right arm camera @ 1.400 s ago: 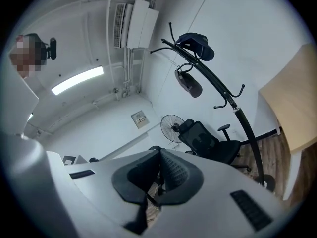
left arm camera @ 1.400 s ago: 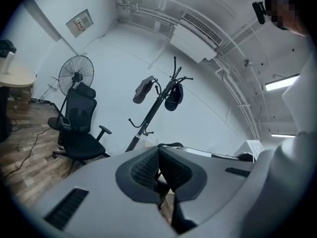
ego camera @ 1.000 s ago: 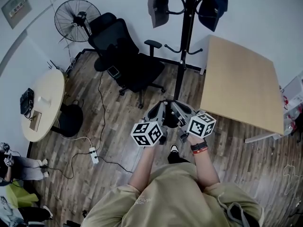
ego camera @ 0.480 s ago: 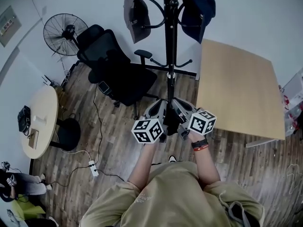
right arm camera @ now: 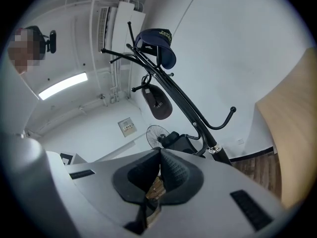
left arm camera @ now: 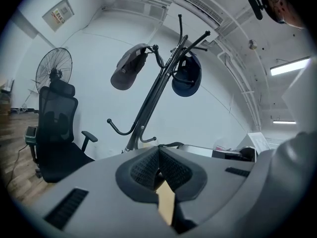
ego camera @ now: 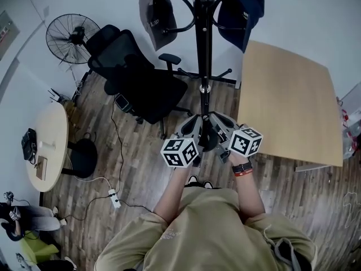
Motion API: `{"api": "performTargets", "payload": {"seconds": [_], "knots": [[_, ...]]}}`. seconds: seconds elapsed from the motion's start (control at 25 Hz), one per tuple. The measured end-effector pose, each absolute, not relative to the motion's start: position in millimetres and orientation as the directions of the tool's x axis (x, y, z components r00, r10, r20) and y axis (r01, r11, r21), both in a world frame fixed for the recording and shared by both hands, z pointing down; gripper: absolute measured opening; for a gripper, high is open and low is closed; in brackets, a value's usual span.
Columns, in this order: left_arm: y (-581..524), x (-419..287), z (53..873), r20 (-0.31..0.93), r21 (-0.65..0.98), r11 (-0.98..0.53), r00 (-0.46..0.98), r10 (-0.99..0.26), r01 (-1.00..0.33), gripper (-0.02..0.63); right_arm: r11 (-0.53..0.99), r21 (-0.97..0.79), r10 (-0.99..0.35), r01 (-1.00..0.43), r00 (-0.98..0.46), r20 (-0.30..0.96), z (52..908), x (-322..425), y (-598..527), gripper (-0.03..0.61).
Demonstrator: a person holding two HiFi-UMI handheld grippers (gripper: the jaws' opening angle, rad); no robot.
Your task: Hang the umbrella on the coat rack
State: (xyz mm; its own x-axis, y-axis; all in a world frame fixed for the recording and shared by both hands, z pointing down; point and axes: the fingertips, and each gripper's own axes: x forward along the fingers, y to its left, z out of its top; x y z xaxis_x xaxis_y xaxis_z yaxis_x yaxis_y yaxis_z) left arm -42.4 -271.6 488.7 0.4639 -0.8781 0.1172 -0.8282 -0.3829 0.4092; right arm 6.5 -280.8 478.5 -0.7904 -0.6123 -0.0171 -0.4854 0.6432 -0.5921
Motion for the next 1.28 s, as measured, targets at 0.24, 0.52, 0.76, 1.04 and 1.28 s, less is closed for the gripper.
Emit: {"api": "performTargets", "payload": {"seconds": [0.24,0.52,0.76,1.04,1.28], "knots": [[-298,-55,484,0.115,0.414,-0.393,0.475,-0.872,-0.821,0.023,0.638,-0.587,-0.620,-0.497,-0.785,-0.009,476,-5,-301,0.015],[-313,-54,496,0.134,0.435,-0.408,0.506,-0.852,-0.803,0.023,0.605,-0.595,-0.648,-0.529,-0.761,0.018,484,-4,-316,0.016],[-325,-44,506,0.151,0.447,-0.428,0.538,-0.829,-0.786,0.023,0.565,-0.613,-0.678,-0.552,-0.734,0.036,493,7,-328,0.017],[-338,-35,519,0.177,0.462,-0.429,0.555,-0.813,-0.776,0.023,0.531,-0.620,-0.696,-0.577,-0.715,0.069,506,17,-340,0.016],[-350,-34,519,0.171,0.477,-0.427,0.558,-0.812,-0.768,0.023,0.531,-0.614,-0.698,-0.584,-0.712,0.073,507,19,-352,0.017]]}}
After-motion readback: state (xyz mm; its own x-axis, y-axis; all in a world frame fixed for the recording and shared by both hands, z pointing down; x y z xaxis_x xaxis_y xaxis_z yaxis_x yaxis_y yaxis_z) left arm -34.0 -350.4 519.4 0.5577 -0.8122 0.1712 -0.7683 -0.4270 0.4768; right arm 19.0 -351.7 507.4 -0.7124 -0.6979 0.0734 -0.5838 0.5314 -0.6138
